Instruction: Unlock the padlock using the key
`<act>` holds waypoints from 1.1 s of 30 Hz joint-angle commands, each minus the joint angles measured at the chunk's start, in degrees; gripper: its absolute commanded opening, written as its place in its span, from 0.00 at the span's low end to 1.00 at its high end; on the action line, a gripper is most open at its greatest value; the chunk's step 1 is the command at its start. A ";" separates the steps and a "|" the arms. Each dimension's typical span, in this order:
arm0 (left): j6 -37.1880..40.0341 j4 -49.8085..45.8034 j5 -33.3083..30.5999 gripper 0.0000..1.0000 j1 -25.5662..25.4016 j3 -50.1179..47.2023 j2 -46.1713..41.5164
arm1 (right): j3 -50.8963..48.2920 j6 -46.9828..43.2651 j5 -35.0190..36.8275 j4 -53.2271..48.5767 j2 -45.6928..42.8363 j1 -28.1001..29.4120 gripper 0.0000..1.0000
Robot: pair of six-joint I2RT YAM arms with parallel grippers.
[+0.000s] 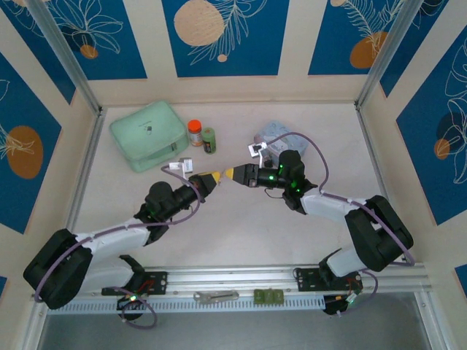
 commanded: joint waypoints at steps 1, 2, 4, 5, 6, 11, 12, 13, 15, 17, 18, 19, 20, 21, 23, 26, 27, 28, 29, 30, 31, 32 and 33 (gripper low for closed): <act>1.34 -0.11 -1.13 0.00 -0.77 -0.18 -1.41 | 0.42 0.85 -1.68 2.29 0.15 0.24 0.29; 1.22 0.12 -1.08 0.00 -0.77 -0.23 -1.35 | 0.70 1.01 -1.89 2.56 0.67 0.36 0.29; 1.09 0.47 -1.17 0.00 -0.75 -0.18 -1.41 | 0.92 1.38 -2.09 3.24 1.62 0.64 0.29; 0.97 0.67 -1.32 0.00 -0.77 -0.33 -1.50 | 0.83 1.45 -2.02 3.40 1.87 0.80 0.29; 0.87 0.94 -1.55 0.00 -0.75 -0.42 -1.59 | 0.66 1.57 -1.93 3.56 2.11 0.89 0.29; 0.51 1.47 -1.52 0.00 -0.90 -0.36 -1.74 | 0.55 2.29 -1.74 4.86 2.87 1.15 0.29; 0.35 1.72 -1.45 0.00 -0.94 -0.36 -1.72 | 0.74 2.22 -1.74 4.98 3.02 1.37 0.29; 0.21 1.92 -1.36 0.00 -1.03 -0.28 -1.51 | 1.08 2.18 -1.74 4.97 3.19 1.58 0.29; 0.09 2.23 -1.28 0.00 -1.28 -0.12 -1.24 | 1.65 2.18 -1.91 5.08 3.63 1.99 0.29; -0.01 2.54 -1.21 0.00 -1.54 -0.01 -0.81 | 2.11 2.33 -2.17 5.42 4.10 2.23 0.27; 0.00 2.71 -1.21 0.00 -1.64 0.08 -0.56 | 2.12 2.50 -2.18 5.80 4.35 2.30 0.27; -0.08 3.00 -1.21 0.00 -1.81 0.12 -0.33 | 2.16 2.77 -2.25 6.13 4.57 2.31 0.26; -0.18 3.28 -1.28 0.00 -1.91 0.08 -0.11 | 2.17 2.95 -2.27 6.46 4.63 2.29 0.25; -0.27 3.63 -1.30 0.00 -1.99 0.08 0.11 | 2.24 3.01 -2.35 6.66 4.88 2.22 0.23; -0.45 4.12 -1.45 0.00 -2.11 -0.01 0.38 | 2.09 3.08 -2.52 6.92 4.98 2.22 0.18; -0.67 4.28 -1.58 0.00 -2.26 0.08 0.36 | 1.70 2.40 -2.77 6.70 4.63 1.73 0.01; -0.76 4.14 -1.69 0.03 -2.24 -0.05 0.22 | 1.49 1.63 -2.92 6.11 4.39 1.25 0.00; -0.80 3.77 -2.06 0.16 -2.25 -0.17 -0.14 | 1.28 0.47 -3.11 5.19 3.92 0.81 0.00; -0.80 2.84 -2.77 0.33 -2.26 -0.35 -0.87 | 1.11 -1.55 -3.59 3.46 3.24 0.12 0.00; -0.60 1.18 -3.76 0.54 -2.25 -0.36 -1.70 | 1.03 -3.98 -4.32 1.01 2.37 -0.65 0.00; -0.11 -0.82 -4.69 0.66 -2.14 -0.24 -2.77 | 1.23 -6.39 -5.14 -1.66 1.48 -1.41 0.00; 0.95 -3.79 -5.63 0.75 -2.06 0.16 -4.13 | 1.56 -9.81 -6.08 -5.52 0.24 -2.17 0.00; 2.56 -7.10 -6.44 0.78 -1.93 0.93 -5.56 | 2.18 -13.60 -7.13 -10.41 -1.15 -2.75 0.00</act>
